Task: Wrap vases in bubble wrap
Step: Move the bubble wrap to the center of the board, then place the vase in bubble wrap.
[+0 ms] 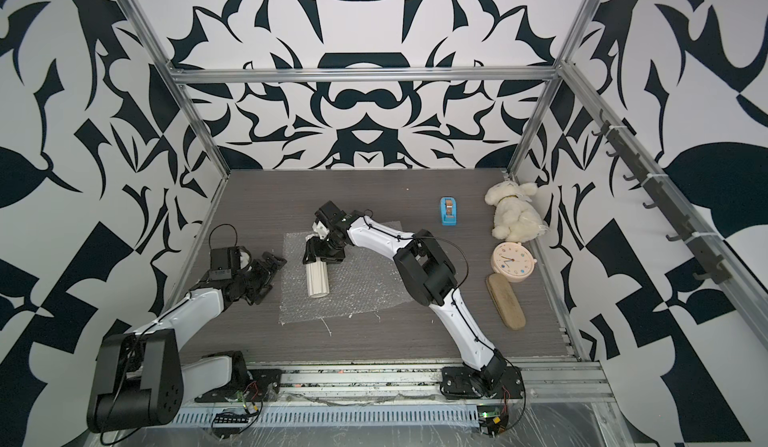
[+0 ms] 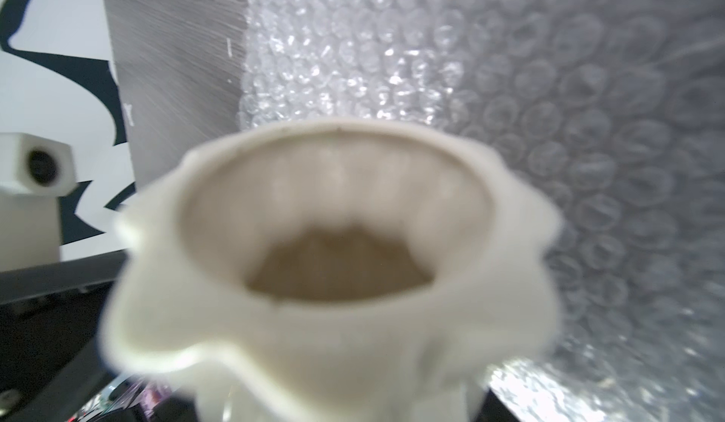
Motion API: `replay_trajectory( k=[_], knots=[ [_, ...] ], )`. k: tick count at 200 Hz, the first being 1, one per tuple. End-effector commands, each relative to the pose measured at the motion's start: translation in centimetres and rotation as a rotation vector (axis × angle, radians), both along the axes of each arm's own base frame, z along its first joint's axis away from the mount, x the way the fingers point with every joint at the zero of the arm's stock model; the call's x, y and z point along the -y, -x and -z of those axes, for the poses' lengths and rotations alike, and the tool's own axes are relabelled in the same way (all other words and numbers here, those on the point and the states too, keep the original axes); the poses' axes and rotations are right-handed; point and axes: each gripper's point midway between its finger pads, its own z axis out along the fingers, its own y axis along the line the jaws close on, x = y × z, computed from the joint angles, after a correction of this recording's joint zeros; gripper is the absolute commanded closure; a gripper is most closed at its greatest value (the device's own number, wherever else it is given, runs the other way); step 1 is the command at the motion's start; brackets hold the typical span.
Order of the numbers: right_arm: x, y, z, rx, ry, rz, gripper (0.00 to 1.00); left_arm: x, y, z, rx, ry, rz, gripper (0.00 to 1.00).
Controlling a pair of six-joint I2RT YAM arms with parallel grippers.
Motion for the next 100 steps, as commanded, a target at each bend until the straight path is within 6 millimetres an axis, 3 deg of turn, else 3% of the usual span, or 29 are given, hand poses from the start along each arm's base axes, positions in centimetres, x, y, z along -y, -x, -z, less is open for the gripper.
replay_trajectory(
  k=[1, 20, 53, 100],
  knots=[
    [-2.1, -0.1, -6.9, 0.035, -0.182, -0.021, 0.63, 0.3, 0.3, 0.2, -0.004, 0.01, 0.014, 0.01],
    [-2.5, 0.1, -7.0, 0.019, -0.207, -0.016, 0.63, 0.4, 0.3, 0.2, -0.003, 0.011, 0.014, 0.01],
    [-2.8, 0.5, -5.0, -0.03, -0.208, 0.022, 0.63, 0.3, 0.3, 0.1, -0.002, 0.011, 0.011, 0.01],
    [-2.7, -0.7, -3.4, -0.005, -0.159, 0.096, 0.58, 0.3, 0.4, 0.3, -0.007, 0.012, 0.011, 0.01]
  ],
)
